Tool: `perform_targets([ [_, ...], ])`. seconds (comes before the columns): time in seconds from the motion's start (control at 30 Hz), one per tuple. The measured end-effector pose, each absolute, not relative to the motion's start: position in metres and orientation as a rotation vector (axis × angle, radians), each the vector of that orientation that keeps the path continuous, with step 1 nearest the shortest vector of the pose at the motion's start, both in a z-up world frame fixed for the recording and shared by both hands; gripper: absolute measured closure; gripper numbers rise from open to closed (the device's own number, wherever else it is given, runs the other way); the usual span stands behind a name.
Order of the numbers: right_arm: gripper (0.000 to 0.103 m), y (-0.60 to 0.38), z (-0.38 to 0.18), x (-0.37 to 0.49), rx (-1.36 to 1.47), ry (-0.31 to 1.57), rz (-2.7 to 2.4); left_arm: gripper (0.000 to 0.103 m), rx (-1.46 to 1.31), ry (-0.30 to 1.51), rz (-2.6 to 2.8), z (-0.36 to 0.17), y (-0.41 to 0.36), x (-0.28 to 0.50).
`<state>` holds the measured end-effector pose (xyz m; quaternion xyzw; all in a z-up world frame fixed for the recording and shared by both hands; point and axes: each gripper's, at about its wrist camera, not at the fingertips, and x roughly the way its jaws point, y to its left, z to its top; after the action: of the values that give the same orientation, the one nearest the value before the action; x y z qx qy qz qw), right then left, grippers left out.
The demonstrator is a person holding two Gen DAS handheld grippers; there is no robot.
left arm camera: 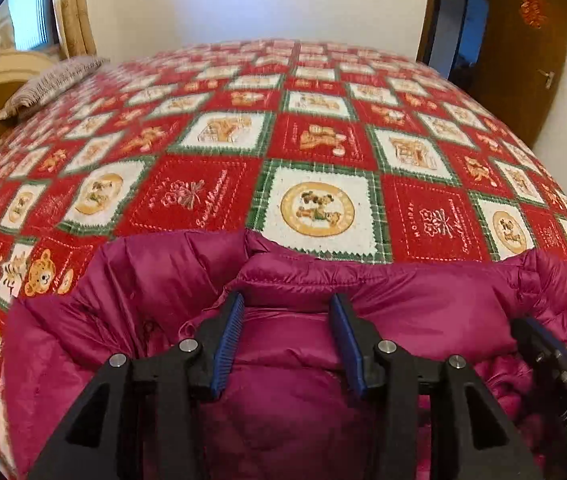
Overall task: Fold large clothes
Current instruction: 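Grasp the collar edge with the right tool while the left tool grasps the collar too, then lift the collar with both tools and fold it toward the hem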
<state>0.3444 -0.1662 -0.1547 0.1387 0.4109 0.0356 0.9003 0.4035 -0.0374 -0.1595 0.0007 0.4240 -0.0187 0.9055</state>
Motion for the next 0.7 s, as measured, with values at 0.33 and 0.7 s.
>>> perform_targets([
  [0.33,0.091,-0.166,-0.156,0.347,0.272,0.855,0.066,0.056,0.142,0.849,0.027,-0.166,-0.057,0.408],
  [0.7,0.089,-0.176,-0.1,0.297,0.247,0.795,0.092,0.056,0.119,0.766,-0.153,-0.104,-0.034,0.345],
])
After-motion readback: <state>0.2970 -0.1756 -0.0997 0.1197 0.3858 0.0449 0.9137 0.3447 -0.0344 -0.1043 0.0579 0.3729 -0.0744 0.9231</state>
